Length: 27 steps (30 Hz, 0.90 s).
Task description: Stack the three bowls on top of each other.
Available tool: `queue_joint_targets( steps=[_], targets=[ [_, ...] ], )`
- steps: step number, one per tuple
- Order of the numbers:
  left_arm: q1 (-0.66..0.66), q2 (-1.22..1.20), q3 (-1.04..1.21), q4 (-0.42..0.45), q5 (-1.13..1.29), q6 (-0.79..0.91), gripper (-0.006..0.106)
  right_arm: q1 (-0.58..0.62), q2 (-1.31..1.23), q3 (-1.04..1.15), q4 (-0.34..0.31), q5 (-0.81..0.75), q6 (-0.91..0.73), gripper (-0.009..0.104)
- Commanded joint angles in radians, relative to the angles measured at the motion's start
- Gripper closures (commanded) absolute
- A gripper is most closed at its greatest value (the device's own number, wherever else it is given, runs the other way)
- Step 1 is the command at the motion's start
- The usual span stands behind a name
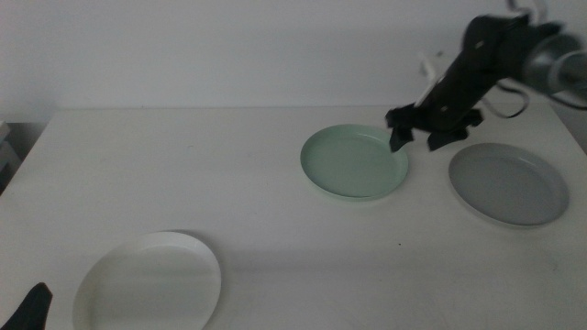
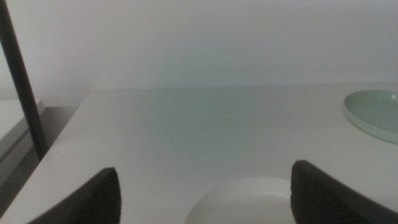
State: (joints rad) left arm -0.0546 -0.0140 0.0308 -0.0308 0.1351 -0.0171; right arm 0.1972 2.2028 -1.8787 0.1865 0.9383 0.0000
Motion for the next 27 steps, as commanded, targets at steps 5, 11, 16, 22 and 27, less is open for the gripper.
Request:
queue_joint_targets(
  steps=[5, 11, 16, 22, 27],
  targets=[
    [-0.005, -0.010, -0.005, -0.012, -0.071, -0.010, 0.000, 0.016, 0.104, -0.192, -0.010, 0.047, 0.000, 0.045],
    [-0.005, -0.010, -0.005, -0.012, -0.071, -0.010, 0.000, 0.017, 0.128, -0.193, -0.009, 0.039, 0.000, 0.078],
    [-0.005, -0.010, -0.005, -0.012, -0.071, -0.010, 0.000, 0.029, 0.067, -0.134, -0.006, 0.033, 0.000, 0.096],
    [-0.005, -0.010, -0.005, -0.012, -0.071, -0.010, 0.000, 0.083, -0.229, 0.265, 0.014, -0.178, 0.000, 0.096],
    [-0.005, -0.010, -0.005, -0.012, -0.071, -0.010, 0.000, 0.163, -0.490, 0.564, 0.050, -0.264, 0.000, 0.096]
  ],
)
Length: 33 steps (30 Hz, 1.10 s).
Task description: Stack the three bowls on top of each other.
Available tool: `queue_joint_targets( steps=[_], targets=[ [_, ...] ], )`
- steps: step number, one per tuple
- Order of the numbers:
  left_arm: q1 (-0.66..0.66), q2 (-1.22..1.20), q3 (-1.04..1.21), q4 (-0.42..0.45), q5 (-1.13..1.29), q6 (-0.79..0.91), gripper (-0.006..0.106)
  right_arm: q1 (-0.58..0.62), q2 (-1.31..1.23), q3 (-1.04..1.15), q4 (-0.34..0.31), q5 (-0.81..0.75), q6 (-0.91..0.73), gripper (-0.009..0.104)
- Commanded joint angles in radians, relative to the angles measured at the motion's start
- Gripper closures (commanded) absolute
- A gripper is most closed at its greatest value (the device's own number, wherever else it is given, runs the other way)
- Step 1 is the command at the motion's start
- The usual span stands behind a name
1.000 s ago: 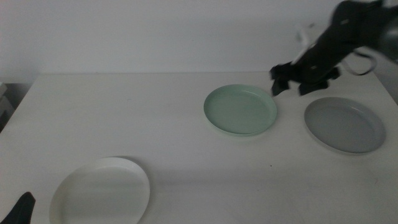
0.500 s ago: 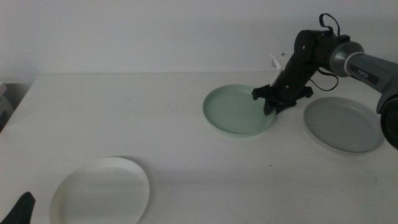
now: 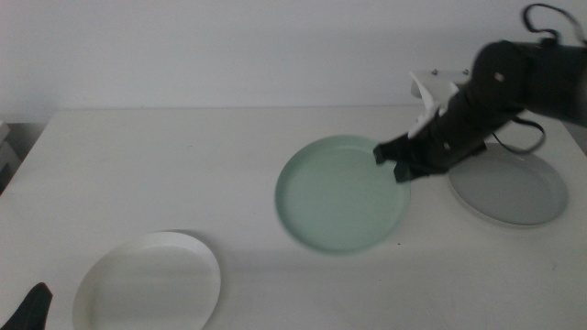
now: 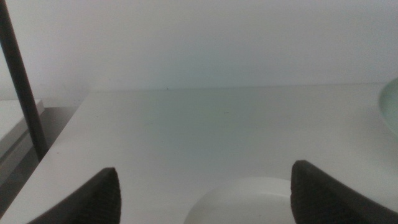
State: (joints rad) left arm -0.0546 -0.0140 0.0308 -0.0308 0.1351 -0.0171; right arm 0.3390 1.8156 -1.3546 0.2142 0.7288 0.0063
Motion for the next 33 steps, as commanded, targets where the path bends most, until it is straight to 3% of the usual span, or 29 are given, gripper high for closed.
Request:
queue_joint_targets(
  steps=[1, 10, 15, 21, 26, 29, 33],
  targets=[
    [-0.005, -0.010, -0.005, -0.012, -0.071, -0.010, 0.000, 0.043, -0.139, 0.089, 0.030, -0.067, -0.006, 0.096],
    [-0.005, -0.010, -0.005, -0.012, -0.071, -0.010, 0.000, 0.179, -0.232, 0.413, 0.096, -0.237, 0.037, 0.096],
    [-0.005, -0.010, -0.005, -0.012, -0.071, -0.010, 0.000, 0.195, -0.196, 0.485, 0.137, -0.294, 0.036, 0.096],
    [-0.005, -0.010, -0.005, -0.012, -0.071, -0.010, 0.000, 0.195, -0.158, 0.495, 0.139, -0.304, 0.036, 0.094],
    [-0.005, -0.010, -0.005, -0.012, -0.071, -0.010, 0.000, 0.193, -0.158, 0.495, 0.138, -0.311, 0.036, 0.075],
    [-0.005, -0.010, -0.005, -0.012, -0.071, -0.010, 0.000, 0.177, -0.186, 0.488, 0.135, -0.303, 0.036, 0.055],
    [-0.005, -0.010, -0.005, -0.012, -0.071, -0.010, 0.000, 0.067, -0.277, 0.448, 0.128, -0.233, 0.037, 0.036]
  ],
)
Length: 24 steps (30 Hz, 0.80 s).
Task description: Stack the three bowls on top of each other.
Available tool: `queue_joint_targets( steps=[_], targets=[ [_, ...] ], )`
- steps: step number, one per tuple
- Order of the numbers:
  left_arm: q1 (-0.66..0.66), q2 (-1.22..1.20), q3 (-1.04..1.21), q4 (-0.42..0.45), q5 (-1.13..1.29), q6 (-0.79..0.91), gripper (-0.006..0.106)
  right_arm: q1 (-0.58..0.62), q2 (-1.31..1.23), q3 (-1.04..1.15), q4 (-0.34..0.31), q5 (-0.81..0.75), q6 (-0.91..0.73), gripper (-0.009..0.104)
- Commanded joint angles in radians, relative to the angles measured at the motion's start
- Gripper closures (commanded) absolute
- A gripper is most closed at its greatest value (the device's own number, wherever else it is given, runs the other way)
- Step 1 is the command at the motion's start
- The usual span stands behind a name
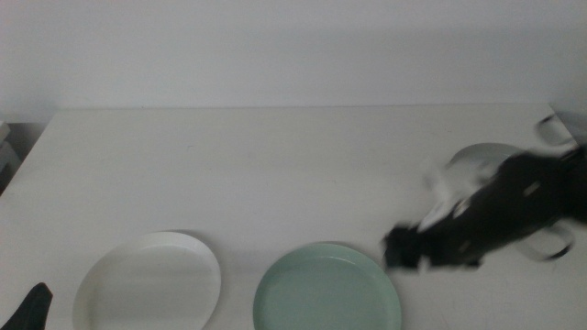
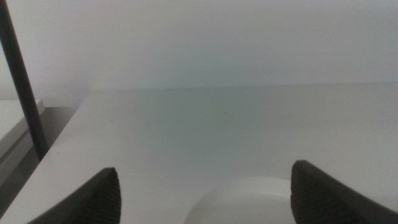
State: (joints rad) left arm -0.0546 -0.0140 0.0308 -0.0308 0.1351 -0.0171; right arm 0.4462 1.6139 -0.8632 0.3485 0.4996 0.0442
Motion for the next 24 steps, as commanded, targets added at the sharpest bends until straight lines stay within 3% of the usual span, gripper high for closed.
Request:
queue_joint_targets(
  steps=[1, 7, 13, 18, 24],
  targets=[
    [-0.005, -0.010, -0.005, -0.012, -0.071, -0.010, 0.000, -0.088, -0.101, -0.062, -0.019, 0.019, -0.001, 0.033],
    [-0.005, -0.010, -0.005, -0.012, -0.071, -0.010, 0.000, -0.422, -0.137, -0.209, -0.114, 0.133, -0.001, 0.036],
    [-0.005, -0.010, -0.005, -0.012, -0.071, -0.010, 0.000, -0.656, -0.028, -0.335, -0.132, 0.143, -0.001, 0.040],
    [-0.005, -0.010, -0.005, -0.012, -0.071, -0.010, 0.000, -0.736, 0.103, -0.406, -0.144, 0.133, -0.001, 0.041],
    [-0.005, -0.010, -0.005, -0.012, -0.071, -0.010, 0.000, -0.740, 0.255, -0.486, -0.156, 0.129, -0.001, 0.044]
  ],
)
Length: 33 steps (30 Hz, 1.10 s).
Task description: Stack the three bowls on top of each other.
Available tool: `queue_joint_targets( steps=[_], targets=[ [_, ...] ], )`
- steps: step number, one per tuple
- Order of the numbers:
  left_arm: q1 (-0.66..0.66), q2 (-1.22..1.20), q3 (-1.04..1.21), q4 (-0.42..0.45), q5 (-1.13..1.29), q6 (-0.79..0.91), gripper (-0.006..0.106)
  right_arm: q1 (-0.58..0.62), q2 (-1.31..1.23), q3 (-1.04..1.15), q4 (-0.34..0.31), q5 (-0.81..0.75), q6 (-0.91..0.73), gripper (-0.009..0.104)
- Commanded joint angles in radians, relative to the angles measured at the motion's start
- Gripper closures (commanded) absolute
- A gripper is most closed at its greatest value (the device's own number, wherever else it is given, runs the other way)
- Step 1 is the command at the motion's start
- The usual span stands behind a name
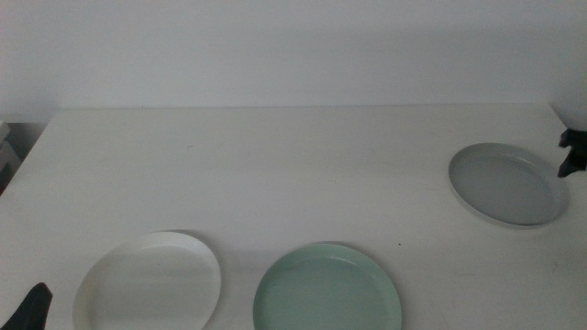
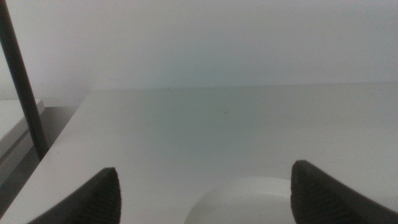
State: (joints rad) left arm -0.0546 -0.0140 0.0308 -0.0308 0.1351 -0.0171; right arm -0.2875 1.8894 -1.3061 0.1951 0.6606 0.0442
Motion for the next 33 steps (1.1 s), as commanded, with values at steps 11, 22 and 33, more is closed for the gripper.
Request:
queue_joint_targets(
  steps=[11, 22, 33],
  targets=[
    [-0.005, -0.010, -0.005, -0.012, -0.071, -0.010, 0.000, 0.004, 0.096, -0.062, 0.002, -0.135, -0.006, 0.066],
    [-0.005, -0.010, -0.005, -0.012, -0.071, -0.010, 0.000, 0.069, -0.032, -0.020, -0.045, -0.131, 0.004, 0.096],
    [-0.005, -0.010, -0.005, -0.012, -0.071, -0.010, 0.000, 0.369, -0.529, 0.347, 0.032, -0.154, 0.006, 0.096]
  ],
)
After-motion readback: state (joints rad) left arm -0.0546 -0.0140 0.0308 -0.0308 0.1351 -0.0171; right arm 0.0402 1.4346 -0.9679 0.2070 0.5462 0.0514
